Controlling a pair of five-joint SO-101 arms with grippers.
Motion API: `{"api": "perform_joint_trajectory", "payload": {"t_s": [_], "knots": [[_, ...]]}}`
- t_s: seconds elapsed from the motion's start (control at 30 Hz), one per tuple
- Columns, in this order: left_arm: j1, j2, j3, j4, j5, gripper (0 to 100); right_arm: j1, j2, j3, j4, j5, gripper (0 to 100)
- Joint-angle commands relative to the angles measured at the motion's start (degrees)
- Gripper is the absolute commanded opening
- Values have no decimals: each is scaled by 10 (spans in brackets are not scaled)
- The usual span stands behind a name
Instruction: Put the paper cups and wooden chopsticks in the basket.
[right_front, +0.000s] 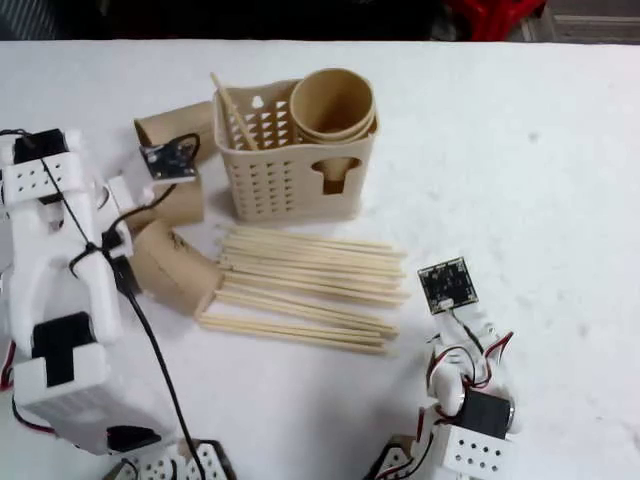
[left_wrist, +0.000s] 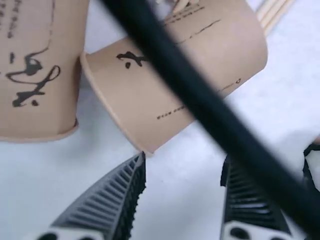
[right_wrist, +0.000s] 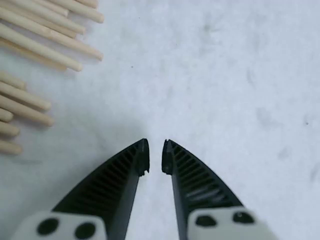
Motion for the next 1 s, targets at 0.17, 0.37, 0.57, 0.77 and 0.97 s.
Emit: {"api": "perform_joint_trajectory", "payload": {"t_s": [0.17,0.37,0.57,0.77,0.97], "knots": [[36,51,-23,-4,-54,251,7,-5,4,-14,5,60],[22,44,-24,37,-81,197,7,-5,4,-14,5,60],[-30,-17,-7,41,-105,199,7,-5,4,-20,5,60],[-36,-153,127,36,-112,198,7,-5,4,-22,4,60],[-36,-335,245,22,-108,198,7,-5,4,-22,4,60]]}}
